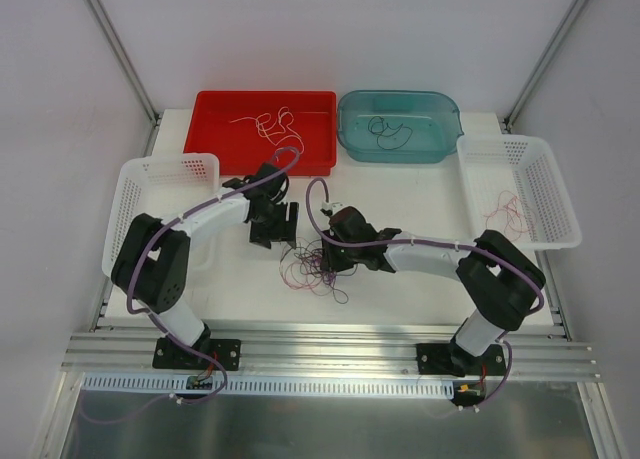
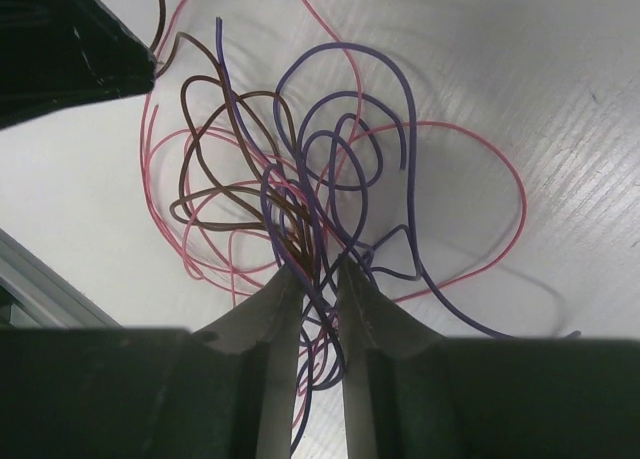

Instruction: Untangle the cables

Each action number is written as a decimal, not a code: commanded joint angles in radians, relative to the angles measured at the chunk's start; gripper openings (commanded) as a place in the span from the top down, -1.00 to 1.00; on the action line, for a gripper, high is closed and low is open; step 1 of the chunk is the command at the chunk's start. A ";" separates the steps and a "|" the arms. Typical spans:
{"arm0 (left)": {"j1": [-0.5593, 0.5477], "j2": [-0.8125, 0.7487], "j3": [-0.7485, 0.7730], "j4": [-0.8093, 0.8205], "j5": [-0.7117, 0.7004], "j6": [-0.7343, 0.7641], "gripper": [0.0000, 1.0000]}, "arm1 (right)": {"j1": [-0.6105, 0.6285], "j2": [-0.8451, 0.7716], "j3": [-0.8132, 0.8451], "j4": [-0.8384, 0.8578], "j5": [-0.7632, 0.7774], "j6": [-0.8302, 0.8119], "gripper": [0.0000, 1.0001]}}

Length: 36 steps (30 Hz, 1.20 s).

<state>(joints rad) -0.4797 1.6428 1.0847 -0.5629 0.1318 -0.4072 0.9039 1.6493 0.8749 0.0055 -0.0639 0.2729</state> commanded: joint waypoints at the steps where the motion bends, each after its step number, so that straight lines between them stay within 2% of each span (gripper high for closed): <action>1: -0.023 0.020 0.035 -0.011 0.029 -0.019 -0.33 | 0.001 -0.040 -0.001 0.024 0.018 0.003 0.56; 4: -0.025 0.022 0.035 -0.012 0.020 -0.016 -0.05 | 0.001 -0.048 -0.004 0.022 0.021 0.003 0.57; 9: -0.031 0.038 0.037 -0.012 0.037 -0.018 0.18 | 0.000 -0.068 -0.016 0.017 0.033 0.002 0.59; 10: -0.036 0.041 0.038 -0.012 0.038 -0.018 0.34 | 0.000 -0.069 -0.017 0.016 0.035 0.002 0.59; 12: -0.040 0.048 0.040 -0.011 0.040 -0.016 0.49 | 0.001 -0.075 -0.020 0.011 0.041 0.002 0.60; 13: -0.045 0.049 0.040 -0.011 0.038 -0.016 0.67 | 0.000 -0.077 -0.024 0.011 0.042 0.000 0.60; 15: -0.049 0.054 0.041 -0.011 0.043 -0.012 0.77 | 0.001 -0.082 -0.028 0.010 0.045 -0.003 0.61; 16: -0.053 0.055 0.043 -0.012 0.045 -0.010 0.93 | 0.000 -0.082 -0.033 0.010 0.045 0.000 0.61; 17: -0.056 0.054 0.043 -0.012 0.046 -0.008 1.00 | 0.000 -0.085 -0.034 0.008 0.045 0.002 0.62; 20: -0.054 0.043 0.041 -0.014 0.025 0.007 1.00 | 0.001 -0.097 -0.047 0.004 0.055 0.000 0.62; 30: -0.042 -0.141 0.076 -0.069 -0.211 0.056 1.00 | -0.063 -0.218 -0.151 -0.090 0.107 0.025 0.64; 36: -0.023 -0.287 0.286 -0.181 -0.411 0.126 1.00 | -0.129 -0.336 -0.218 -0.182 0.128 0.060 0.52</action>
<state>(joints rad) -0.5190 1.4559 1.2461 -0.6758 -0.1238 -0.3470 0.8013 1.3777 0.6773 -0.1062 0.0265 0.2989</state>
